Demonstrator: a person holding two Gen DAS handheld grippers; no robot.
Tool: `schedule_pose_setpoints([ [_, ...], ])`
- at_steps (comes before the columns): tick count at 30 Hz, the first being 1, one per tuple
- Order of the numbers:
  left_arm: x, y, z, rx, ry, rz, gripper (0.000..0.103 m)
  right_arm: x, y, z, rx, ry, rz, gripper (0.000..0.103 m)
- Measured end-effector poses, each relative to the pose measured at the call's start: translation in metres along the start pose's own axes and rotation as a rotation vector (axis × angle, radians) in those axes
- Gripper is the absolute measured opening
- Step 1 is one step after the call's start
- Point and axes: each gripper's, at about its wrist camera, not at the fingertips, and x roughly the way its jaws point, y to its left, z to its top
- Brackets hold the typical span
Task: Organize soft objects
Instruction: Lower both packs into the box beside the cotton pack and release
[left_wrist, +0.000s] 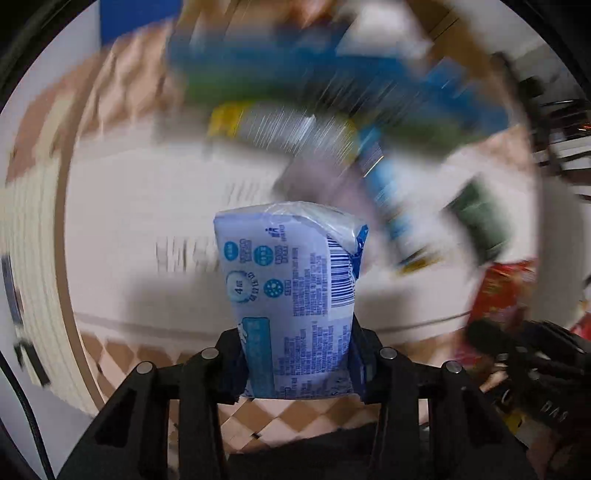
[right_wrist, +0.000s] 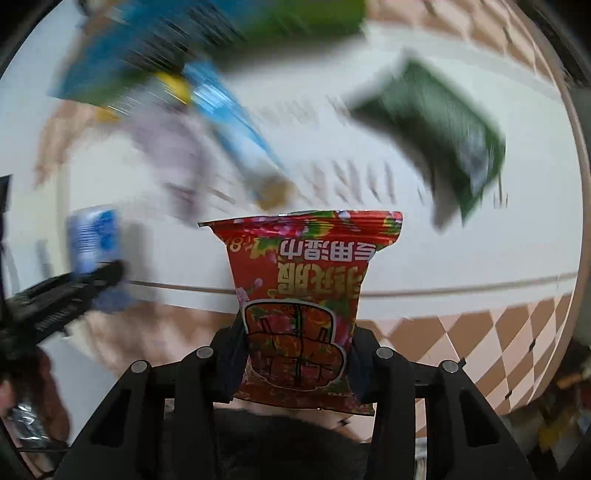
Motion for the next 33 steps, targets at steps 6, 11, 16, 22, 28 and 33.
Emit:
schedule_pose_setpoints([
  [6, -0.068, -0.018, 0.096, 0.024, -0.093, -0.085, 0.040, -0.104, 0.047, 0.085, -0.090, -0.184, 0.113, 0.046],
  [11, -0.035, 0.004, 0.151, -0.039, -0.029, -0.079, 0.040, -0.110, 0.060, 0.183, -0.082, -0.231, 0.037, 0.046],
  [16, 0.020, 0.008, 0.178, -0.086, 0.112, -0.087, 0.040, -0.060, 0.055, 0.249, -0.053, -0.129, -0.013, 0.046],
  [22, 0.064, 0.005, 0.192, -0.093, 0.238, -0.071, 0.040, 0.006, 0.047, 0.276, -0.033, -0.007, -0.019, 0.046],
  [28, 0.085, 0.007, 0.193, -0.083, 0.282, -0.064, 0.043, 0.033, 0.046, 0.284, -0.043, 0.039, -0.061, 0.046],
  [33, 0.088, 0.001, 0.202, -0.084, 0.301, -0.075, 0.054, 0.041, 0.052, 0.281, -0.064, 0.064, -0.093, 0.048],
])
